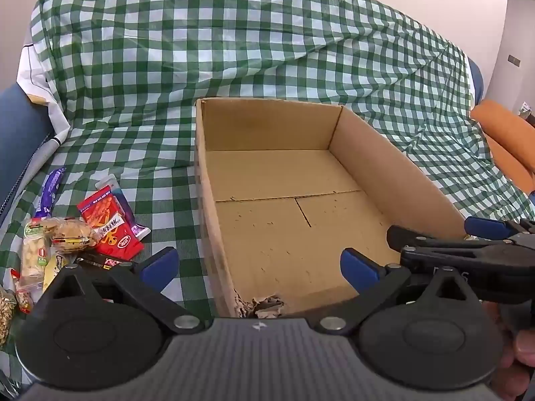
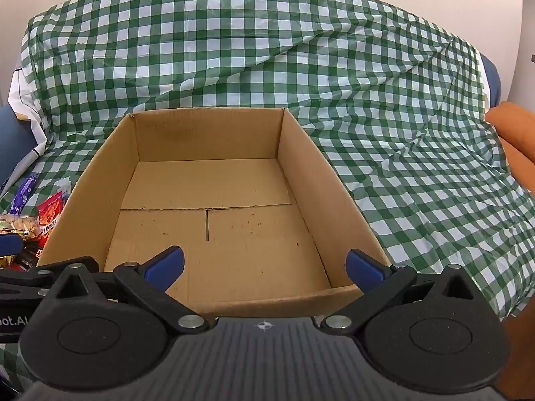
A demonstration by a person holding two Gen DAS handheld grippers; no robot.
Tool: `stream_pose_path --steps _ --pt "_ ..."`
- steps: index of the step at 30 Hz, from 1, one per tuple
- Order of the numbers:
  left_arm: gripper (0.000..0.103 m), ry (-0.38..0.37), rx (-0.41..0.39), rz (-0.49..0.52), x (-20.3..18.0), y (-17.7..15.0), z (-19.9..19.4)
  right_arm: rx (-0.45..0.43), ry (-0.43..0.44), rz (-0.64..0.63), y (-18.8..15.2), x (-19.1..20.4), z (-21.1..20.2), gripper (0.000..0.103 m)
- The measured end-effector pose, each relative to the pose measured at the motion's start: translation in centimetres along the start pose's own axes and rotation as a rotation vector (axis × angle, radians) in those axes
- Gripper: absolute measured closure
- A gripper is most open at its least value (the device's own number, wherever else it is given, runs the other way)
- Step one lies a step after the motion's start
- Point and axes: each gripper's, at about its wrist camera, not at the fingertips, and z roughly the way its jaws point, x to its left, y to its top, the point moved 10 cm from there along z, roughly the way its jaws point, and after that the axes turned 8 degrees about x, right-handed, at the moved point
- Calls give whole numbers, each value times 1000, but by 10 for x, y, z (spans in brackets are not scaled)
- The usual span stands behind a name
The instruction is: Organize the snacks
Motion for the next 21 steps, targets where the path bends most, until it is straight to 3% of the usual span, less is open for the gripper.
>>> stream_pose_path --steps 21 --pt "0 -1 1 4 0 1 0 -1 2 4 0 -1 2 1"
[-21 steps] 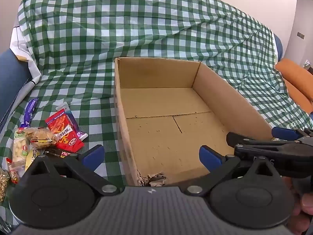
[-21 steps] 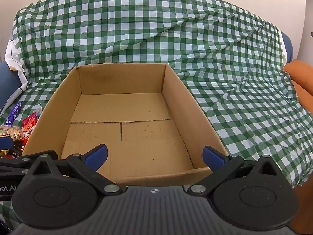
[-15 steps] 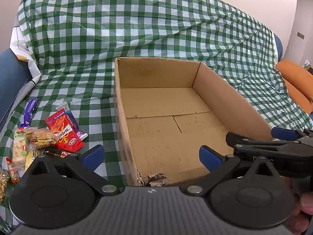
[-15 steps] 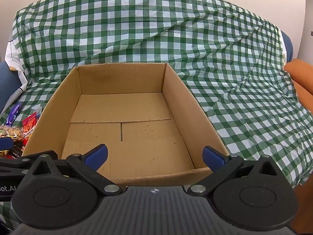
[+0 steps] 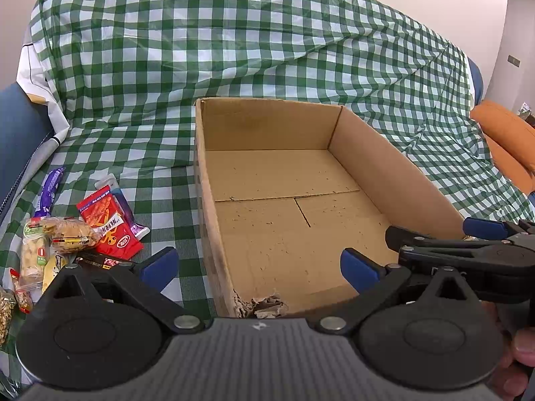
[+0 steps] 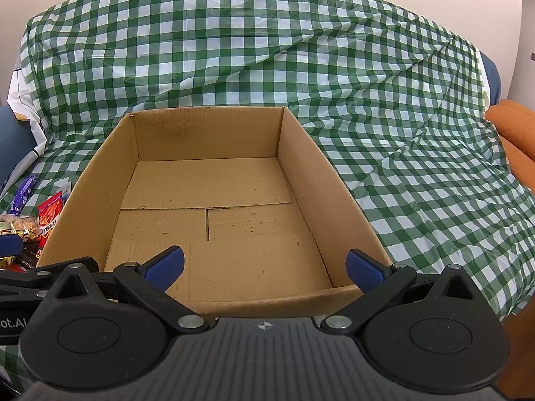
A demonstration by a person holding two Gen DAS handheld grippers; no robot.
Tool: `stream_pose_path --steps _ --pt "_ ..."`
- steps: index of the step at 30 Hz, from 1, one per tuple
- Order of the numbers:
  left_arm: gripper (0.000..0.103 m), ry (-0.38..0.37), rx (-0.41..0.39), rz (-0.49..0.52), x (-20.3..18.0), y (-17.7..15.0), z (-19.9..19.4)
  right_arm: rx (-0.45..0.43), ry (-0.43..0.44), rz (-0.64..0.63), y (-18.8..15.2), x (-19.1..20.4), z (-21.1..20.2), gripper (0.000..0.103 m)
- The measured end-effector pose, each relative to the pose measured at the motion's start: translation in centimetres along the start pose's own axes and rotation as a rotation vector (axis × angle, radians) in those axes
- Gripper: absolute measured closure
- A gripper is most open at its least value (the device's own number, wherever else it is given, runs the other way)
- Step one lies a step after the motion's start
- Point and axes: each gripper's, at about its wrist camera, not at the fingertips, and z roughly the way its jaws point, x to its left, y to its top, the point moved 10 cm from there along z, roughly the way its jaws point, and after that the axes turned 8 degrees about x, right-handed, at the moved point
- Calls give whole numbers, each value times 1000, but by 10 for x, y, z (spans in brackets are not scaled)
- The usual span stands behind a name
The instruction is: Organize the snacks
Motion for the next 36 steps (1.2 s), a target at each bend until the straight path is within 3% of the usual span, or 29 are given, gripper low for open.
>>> stream_pose_path --steps 19,25,26,27,30,31,32,34,35,36 --pt "0 -4 1 -5 -2 2 1 -2 1 -2 -1 0 -1 1" --pt "1 15 -26 -49 19 6 -9 -10 2 12 3 2 -4 4" --pt "3 18 -32 -72 26 8 -12 -16 5 16 4 4 -5 6" --pt "11 14 -37 -106 33 9 -15 -24 9 17 6 7 -6 7" --pt "52 41 -82 -195 62 12 -22 -55 44 11 11 21 -12 15" --pt "55 59 -96 -235 75 12 -23 -70 60 7 14 28 -14 21" --pt "55 65 -159 -283 91 14 -26 -85 72 -5 14 34 -16 25" --pt "55 104 -204 -383 130 13 -30 -114 127 -25 18 55 -21 47" --pt "54 128 -233 -433 153 11 -34 -130 159 -30 19 64 -25 49" --pt "48 161 -202 -493 175 3 -35 -130 193 -45 19 76 -27 50"
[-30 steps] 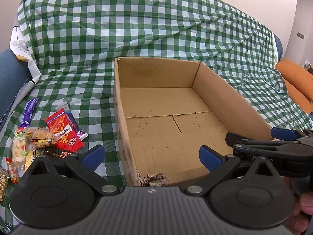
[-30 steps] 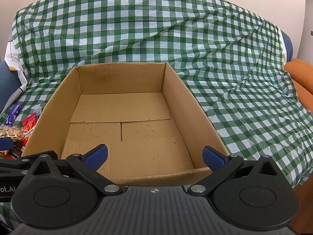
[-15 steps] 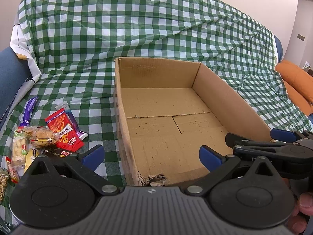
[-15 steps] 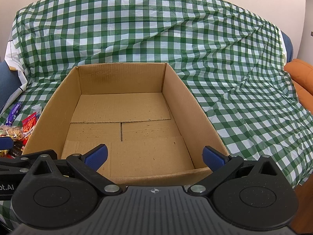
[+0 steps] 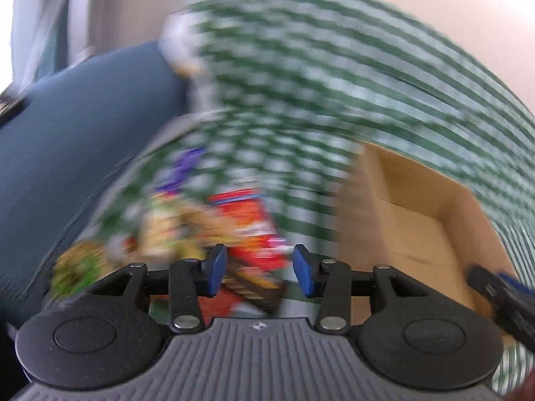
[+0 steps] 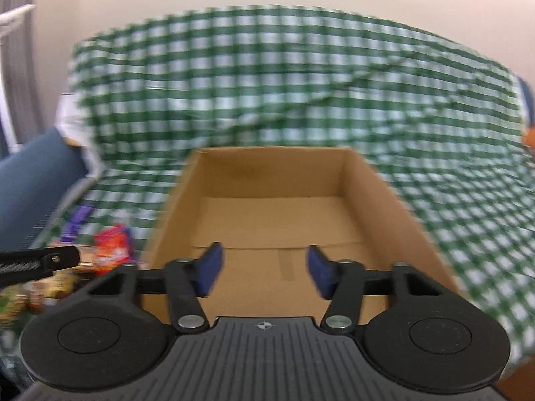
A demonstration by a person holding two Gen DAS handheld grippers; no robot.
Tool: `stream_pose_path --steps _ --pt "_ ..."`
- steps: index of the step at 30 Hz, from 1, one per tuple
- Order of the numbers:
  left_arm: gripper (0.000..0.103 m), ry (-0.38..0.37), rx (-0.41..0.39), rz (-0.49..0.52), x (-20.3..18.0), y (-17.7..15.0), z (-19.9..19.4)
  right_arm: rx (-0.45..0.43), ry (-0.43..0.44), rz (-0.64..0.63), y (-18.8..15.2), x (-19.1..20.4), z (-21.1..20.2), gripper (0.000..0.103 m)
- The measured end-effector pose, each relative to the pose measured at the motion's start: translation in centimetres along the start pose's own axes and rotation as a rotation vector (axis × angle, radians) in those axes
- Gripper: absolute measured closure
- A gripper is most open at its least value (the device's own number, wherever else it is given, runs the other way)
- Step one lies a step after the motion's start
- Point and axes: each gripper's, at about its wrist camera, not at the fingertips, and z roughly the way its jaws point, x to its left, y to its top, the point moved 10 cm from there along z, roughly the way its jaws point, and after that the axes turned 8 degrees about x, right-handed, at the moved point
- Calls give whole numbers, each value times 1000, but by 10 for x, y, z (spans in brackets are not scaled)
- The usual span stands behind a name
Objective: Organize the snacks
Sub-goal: 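Grasp the round puffed-grain bag with the left tool while the right tool grasps the yellow bar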
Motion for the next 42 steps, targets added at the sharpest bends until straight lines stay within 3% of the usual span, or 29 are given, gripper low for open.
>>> stream_pose_path --steps 1,3,5,8,12,17,28,29,33,34,42 --pt "38 48 20 -50 24 3 2 -11 33 -25 1 14 0 50" --pt "28 154 72 -138 70 4 5 -47 104 -78 5 43 -2 50" --pt "23 237 143 -233 106 -1 9 -75 157 -138 7 73 -2 50" --pt "18 314 204 -338 148 -9 4 -32 277 -188 2 121 -5 49" --pt "14 342 259 -424 178 -15 2 51 354 -279 -8 174 12 46" --pt "14 363 342 -477 192 -31 -1 181 423 -278 -23 215 35 44" --pt "14 361 384 -488 197 -34 2 285 440 -319 -36 264 97 41" --pt "14 362 385 -486 198 -34 -2 297 437 -326 -39 266 101 43" --pt "14 370 389 -477 194 -33 9 320 428 -365 -48 271 110 80" --pt "15 370 390 -473 193 -33 9 326 431 -364 -49 270 109 84" --pt "23 368 378 -412 188 -29 6 269 425 -396 -38 253 74 89"
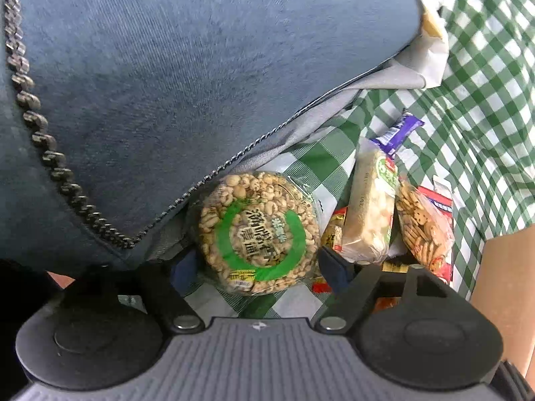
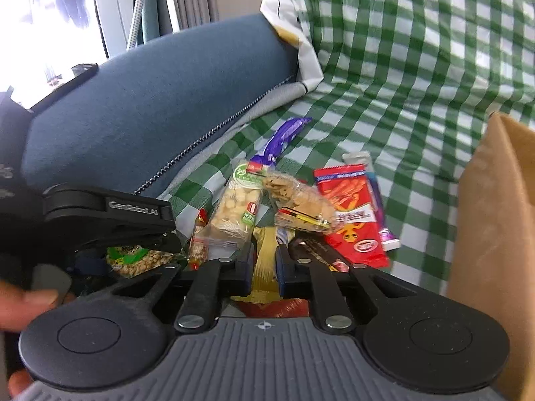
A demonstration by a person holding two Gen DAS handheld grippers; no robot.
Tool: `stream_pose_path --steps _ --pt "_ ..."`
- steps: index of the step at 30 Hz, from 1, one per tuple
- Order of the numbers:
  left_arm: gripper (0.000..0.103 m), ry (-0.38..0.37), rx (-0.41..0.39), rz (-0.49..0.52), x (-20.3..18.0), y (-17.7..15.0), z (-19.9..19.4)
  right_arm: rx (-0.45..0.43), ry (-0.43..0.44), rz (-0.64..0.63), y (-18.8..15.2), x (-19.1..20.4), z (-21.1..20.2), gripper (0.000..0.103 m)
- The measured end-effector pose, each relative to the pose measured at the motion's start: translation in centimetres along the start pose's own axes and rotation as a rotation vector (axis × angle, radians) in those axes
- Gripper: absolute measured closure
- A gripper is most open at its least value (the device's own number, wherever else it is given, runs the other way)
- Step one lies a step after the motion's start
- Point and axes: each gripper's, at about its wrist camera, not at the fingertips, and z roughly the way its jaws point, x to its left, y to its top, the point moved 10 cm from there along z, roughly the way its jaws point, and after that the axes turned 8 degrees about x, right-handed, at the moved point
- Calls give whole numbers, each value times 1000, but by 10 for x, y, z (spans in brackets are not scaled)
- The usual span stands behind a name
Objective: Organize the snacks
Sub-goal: 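Grasp the round puffed-grain bag with the left tool while the right tool grasps the yellow bar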
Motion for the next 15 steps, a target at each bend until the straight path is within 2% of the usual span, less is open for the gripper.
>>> stream_pose_path --steps 3,6,8,12,15 --pt "23 -13 -5 47 -4 -6 -7 -19 -36 -33 -12 -2 -19 91" --pt "23 -27 -4 88 -6 -11 -11 -12 -101 -69 -39 -6 -30 93" --pt "24 -62 12 143 -13 -15 -13 2 -121 -64 -59 -10 -31 95" --pt "23 -156 43 359 -44 -33 -18 44 -164 -44 -91 -18 -25 95" --pt "23 -209 149 522 -64 -55 -7 79 -141 -5 -102 -24 -17 91"
